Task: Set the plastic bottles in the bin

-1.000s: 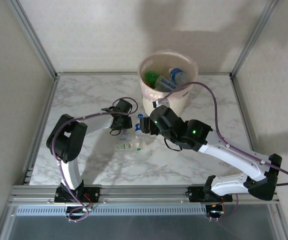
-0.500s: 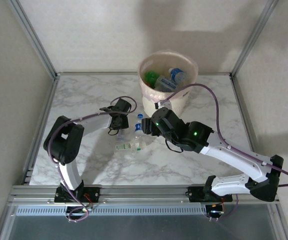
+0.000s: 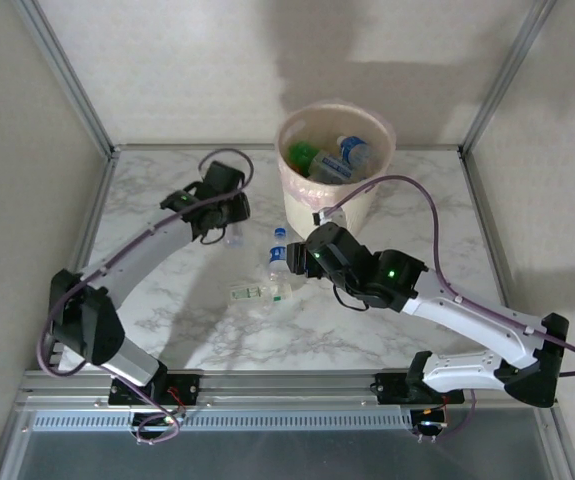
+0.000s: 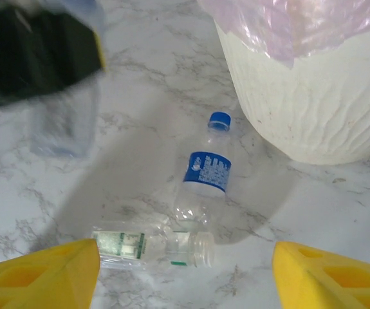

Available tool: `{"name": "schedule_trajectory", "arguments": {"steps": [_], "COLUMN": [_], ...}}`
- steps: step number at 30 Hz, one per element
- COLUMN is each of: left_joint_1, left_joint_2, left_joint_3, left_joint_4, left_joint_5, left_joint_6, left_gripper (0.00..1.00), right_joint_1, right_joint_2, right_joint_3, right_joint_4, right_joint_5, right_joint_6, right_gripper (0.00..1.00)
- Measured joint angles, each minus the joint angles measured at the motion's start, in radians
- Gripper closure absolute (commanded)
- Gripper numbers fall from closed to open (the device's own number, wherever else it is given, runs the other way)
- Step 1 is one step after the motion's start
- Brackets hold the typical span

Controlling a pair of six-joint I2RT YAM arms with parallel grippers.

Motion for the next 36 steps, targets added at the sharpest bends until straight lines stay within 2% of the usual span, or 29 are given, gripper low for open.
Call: {"name": "schedule_trajectory", "arguments": {"steps": [6,12,17,22,25,28,34,36], "left_joint_1": [0.002,-0.031,-0.067,-0.079,-0.093,-0.104,-0.11,-0.109], "left_joint_2": [-0.029,0.042,0.205,0.473,0.584,0.621,0.624,0.624], "left_joint_3": [0.329,0.608,0.751,0.953,1.027,1.032,1.052,1.059], "left_joint_4": [-0.042,-0.016,0.02,0.019,0.01,-0.007,-0.01,-0.006], "left_joint_5": [0.043,0.103,0.139,0.195,0.219,0.238,0.241,0.241], "left_joint_6": [0.0,0.003,0.003,-0.008,-0.012,-0.023,-0.038,-0.044], "left_gripper": [0.46,0.47,0.47,0.48,0.47,0.44,0.24,0.21], "right_joint_1": [0.0,0.0,0.0,0.0,0.0,0.0,0.0,0.0], "right_joint_2": [-0.018,-0.082,-0.111,-0.15,-0.179,-0.208,-0.24,-0.24], "right_joint_3": [-0.077,-0.163,-0.194,-0.234,-0.245,-0.246,-0.255,-0.257], "right_joint_4": [0.012,0.019,0.023,0.021,0.014,0.006,-0.006,-0.009], "right_joint_5": [-0.026,-0.061,-0.076,-0.077,-0.074,-0.07,-0.05,-0.045], "right_joint_6": [0.012,0.05,0.079,0.114,0.135,0.154,0.18,0.184], "right_gripper": [0.29,0.29,0.29,0.29,0.29,0.29,0.29,0.29]}}
